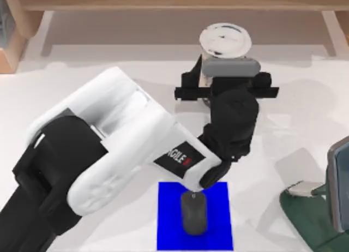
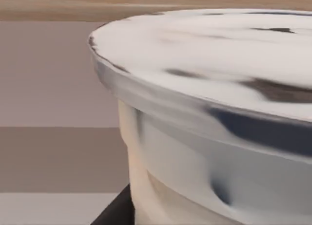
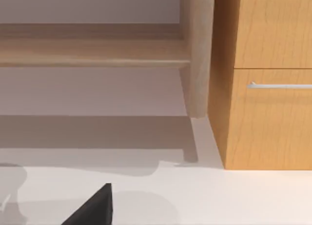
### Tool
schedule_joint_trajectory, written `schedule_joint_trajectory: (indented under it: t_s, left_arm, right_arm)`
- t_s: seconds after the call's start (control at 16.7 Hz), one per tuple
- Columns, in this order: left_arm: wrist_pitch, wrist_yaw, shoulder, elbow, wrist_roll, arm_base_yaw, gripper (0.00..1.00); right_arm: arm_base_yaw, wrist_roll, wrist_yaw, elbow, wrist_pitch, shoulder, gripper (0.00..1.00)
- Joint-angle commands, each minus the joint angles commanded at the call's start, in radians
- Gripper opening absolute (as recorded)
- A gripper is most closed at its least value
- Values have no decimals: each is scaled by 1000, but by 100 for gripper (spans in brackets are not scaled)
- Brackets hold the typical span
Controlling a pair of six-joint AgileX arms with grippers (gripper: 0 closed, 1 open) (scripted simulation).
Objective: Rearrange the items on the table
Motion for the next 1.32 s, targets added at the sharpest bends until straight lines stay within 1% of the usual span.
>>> schedule_joint_trajectory:
  t_s: [0.12,0.3,0.48,0.72,1.02,1.32]
  left_arm:
    - [-5,10,-24,15,4,4,0]
    - [-49,52,-84,23,21,15,0]
    - [-125,123,-166,17,43,37,0]
    - [-239,240,-289,7,69,88,0]
    - [-355,384,-417,4,81,203,0]
    - [-439,511,-476,-2,60,379,0]
  right_arm:
    - [0,0,0,0,0,0,100]
    - [0,0,0,0,0,0,100]
    - [0,0,0,0,0,0,100]
    - [0,0,0,0,0,0,100]
    - [0,0,0,0,0,0,100]
    - [0,0,0,0,0,0,100]
